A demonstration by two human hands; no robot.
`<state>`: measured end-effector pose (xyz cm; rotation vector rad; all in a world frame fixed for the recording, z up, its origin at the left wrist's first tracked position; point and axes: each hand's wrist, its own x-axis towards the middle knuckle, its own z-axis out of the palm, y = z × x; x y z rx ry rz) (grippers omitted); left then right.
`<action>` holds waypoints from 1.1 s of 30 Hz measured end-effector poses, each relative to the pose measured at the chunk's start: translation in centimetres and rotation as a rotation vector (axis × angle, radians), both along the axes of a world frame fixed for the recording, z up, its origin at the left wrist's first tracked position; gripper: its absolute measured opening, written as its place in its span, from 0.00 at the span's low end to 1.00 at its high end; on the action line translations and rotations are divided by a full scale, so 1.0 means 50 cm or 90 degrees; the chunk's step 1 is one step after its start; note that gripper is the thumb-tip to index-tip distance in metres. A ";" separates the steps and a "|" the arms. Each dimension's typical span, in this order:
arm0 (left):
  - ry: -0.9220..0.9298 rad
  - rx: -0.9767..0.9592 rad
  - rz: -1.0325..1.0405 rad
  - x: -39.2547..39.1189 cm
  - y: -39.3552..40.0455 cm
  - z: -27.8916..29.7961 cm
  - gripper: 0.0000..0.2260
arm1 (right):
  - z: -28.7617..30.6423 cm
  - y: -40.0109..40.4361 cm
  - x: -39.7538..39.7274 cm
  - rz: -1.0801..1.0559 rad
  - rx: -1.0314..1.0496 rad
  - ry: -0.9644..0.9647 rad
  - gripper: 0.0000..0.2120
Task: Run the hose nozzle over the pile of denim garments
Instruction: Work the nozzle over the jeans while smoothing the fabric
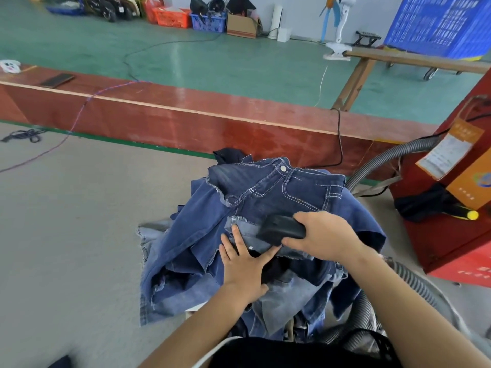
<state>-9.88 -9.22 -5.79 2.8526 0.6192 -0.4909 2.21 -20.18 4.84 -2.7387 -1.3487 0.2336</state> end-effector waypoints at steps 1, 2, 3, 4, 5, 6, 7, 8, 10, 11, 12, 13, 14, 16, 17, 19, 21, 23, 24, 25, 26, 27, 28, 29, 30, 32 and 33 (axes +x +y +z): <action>-0.002 -0.001 0.000 -0.001 0.001 -0.001 0.43 | -0.007 0.017 -0.008 0.004 0.016 -0.010 0.17; -0.007 -0.004 -0.001 -0.003 0.003 -0.003 0.43 | -0.012 0.032 -0.016 0.004 0.031 -0.016 0.18; -0.009 -0.006 -0.002 -0.003 0.003 -0.002 0.43 | -0.015 0.044 -0.022 0.004 0.041 -0.017 0.18; -0.009 -0.007 -0.003 -0.003 0.004 0.000 0.43 | -0.013 0.053 -0.024 0.002 0.053 -0.013 0.18; -0.007 -0.010 -0.003 -0.004 0.004 0.001 0.43 | -0.007 0.060 -0.024 -0.004 0.073 -0.004 0.18; -0.007 -0.021 -0.003 -0.005 0.005 0.002 0.42 | 0.003 0.062 -0.022 -0.014 0.105 0.007 0.18; -0.015 -0.039 -0.001 -0.008 0.004 0.006 0.40 | 0.016 0.061 -0.016 -0.029 0.144 0.015 0.17; -0.042 -0.052 0.008 -0.010 0.004 0.012 0.36 | 0.032 0.057 -0.007 -0.048 0.184 0.017 0.17; -0.181 -0.046 0.050 -0.016 0.007 0.035 0.26 | 0.060 0.037 0.013 -0.095 0.246 0.000 0.16; -0.305 -0.022 0.071 -0.015 0.009 0.045 0.20 | 0.070 0.024 0.022 -0.125 0.269 -0.008 0.15; -0.405 0.003 0.081 -0.013 0.015 0.056 0.13 | 0.078 0.009 0.031 -0.157 0.289 -0.013 0.15; -0.454 0.029 0.085 -0.009 0.025 0.068 0.09 | 0.082 -0.004 0.039 -0.188 0.304 -0.016 0.15; -0.420 0.045 0.084 -0.002 0.031 0.079 0.09 | 0.084 -0.016 0.046 -0.214 0.315 -0.018 0.16; -0.318 0.078 0.055 0.020 0.045 0.079 0.15 | 0.084 -0.036 0.057 -0.251 0.323 -0.017 0.15; -0.299 0.109 0.005 0.032 0.054 0.077 0.17 | 0.084 -0.043 0.062 -0.266 0.324 -0.014 0.16; -0.279 0.145 -0.111 0.057 0.065 0.079 0.19 | 0.085 -0.053 0.068 -0.282 0.322 -0.003 0.17; -0.237 0.177 -0.194 0.072 0.072 0.085 0.17 | 0.088 -0.057 0.071 -0.289 0.321 0.011 0.17; -0.194 0.206 -0.217 0.080 0.081 0.090 0.21 | 0.093 -0.058 0.071 -0.290 0.329 0.017 0.17; -0.169 0.231 -0.226 0.082 0.081 0.091 0.23 | 0.095 -0.057 0.069 -0.289 0.333 0.021 0.17; -0.160 0.267 -0.238 0.081 0.078 0.092 0.23 | 0.097 -0.056 0.068 -0.288 0.338 0.024 0.17; -0.167 0.304 -0.257 0.080 0.072 0.094 0.22 | 0.098 -0.055 0.066 -0.288 0.342 0.027 0.17; -0.175 0.326 -0.272 0.079 0.066 0.096 0.21 | 0.100 -0.055 0.065 -0.289 0.345 0.029 0.17; -0.185 0.357 -0.274 0.077 0.061 0.100 0.18 | 0.101 -0.055 0.064 -0.291 0.346 0.030 0.17; -0.207 0.365 -0.265 0.076 0.058 0.109 0.18 | 0.103 -0.055 0.063 -0.293 0.346 0.031 0.17; -0.233 0.358 -0.259 0.081 0.057 0.113 0.19 | 0.105 -0.056 0.061 -0.293 0.346 0.033 0.17; -0.256 0.359 -0.258 0.084 0.066 0.114 0.18 | 0.107 -0.057 0.060 -0.292 0.347 0.033 0.18; -0.255 0.373 -0.275 0.083 0.070 0.113 0.16 | 0.108 -0.058 0.060 -0.293 0.346 0.031 0.18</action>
